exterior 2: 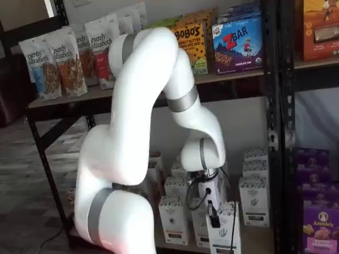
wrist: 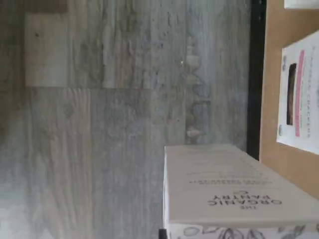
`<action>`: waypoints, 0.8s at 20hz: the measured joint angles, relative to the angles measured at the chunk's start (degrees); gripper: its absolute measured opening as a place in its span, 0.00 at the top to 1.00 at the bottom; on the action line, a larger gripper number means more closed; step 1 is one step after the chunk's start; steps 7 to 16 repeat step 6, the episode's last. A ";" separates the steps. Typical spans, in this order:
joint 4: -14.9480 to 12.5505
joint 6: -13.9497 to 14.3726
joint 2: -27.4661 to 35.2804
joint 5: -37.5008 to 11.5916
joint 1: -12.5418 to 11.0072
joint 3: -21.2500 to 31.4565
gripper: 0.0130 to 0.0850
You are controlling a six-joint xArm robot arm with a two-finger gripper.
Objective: Pick up the white box with a green strip in the middle, on the bottom shelf, the sixth box from the left
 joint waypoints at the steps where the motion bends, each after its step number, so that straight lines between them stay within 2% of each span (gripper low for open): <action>1: -0.37 0.68 -1.79 0.48 0.32 1.51 0.44; 3: -0.91 1.84 -5.11 1.42 1.02 4.26 0.44; 6: 0.59 1.45 -9.32 2.47 2.10 7.72 0.44; 16: 0.59 1.45 -9.32 2.47 2.10 7.72 0.44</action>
